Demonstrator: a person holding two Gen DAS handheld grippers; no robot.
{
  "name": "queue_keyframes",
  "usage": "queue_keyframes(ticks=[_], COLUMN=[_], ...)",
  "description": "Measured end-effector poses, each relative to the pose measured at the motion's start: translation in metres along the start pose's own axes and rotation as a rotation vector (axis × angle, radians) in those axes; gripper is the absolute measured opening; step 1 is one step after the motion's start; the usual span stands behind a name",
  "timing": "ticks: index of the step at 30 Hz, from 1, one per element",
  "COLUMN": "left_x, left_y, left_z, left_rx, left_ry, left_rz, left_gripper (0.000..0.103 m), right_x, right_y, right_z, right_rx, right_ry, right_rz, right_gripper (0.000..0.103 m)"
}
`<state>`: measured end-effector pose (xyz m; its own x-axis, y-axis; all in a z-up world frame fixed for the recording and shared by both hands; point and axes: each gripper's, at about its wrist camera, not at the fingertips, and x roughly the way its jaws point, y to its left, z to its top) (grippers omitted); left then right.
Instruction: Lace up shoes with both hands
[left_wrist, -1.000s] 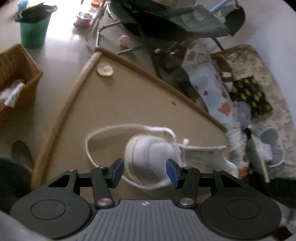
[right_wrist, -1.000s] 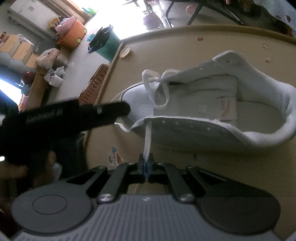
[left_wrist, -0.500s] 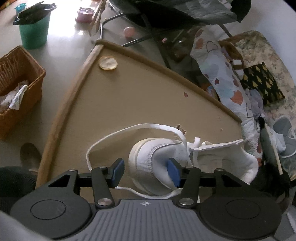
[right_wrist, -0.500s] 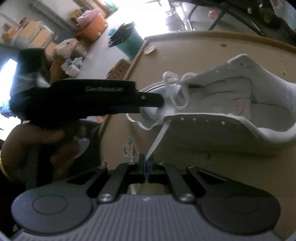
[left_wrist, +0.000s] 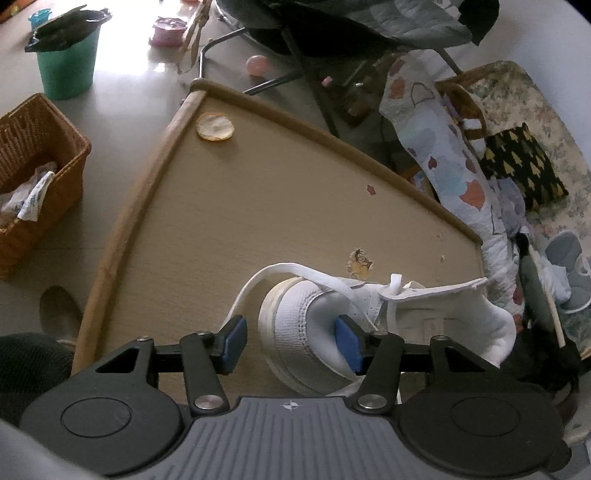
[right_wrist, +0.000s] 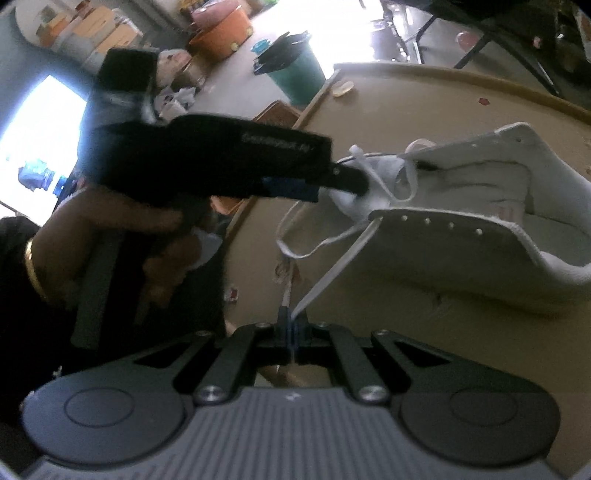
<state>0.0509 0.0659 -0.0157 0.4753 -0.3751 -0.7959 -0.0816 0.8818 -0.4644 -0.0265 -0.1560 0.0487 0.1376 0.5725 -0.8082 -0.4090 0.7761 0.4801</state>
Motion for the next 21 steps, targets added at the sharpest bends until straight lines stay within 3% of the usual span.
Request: queue_keyframes(ticks=[11,21], left_x=[-0.002,-0.004], left_y=[-0.002,-0.005], left_z=[0.005,0.003], left_rx=[0.020,0.025], left_ry=[0.003,-0.008], left_rz=[0.020,0.033], left_gripper=[0.061,0.062], right_x=[-0.020,-0.043], right_y=[0.003,-0.007], right_z=[-0.021,-0.041], right_rx=[-0.042,-0.020], right_ry=[0.033,0.039], right_rz=[0.042,0.022], right_gripper=[0.002,0.002])
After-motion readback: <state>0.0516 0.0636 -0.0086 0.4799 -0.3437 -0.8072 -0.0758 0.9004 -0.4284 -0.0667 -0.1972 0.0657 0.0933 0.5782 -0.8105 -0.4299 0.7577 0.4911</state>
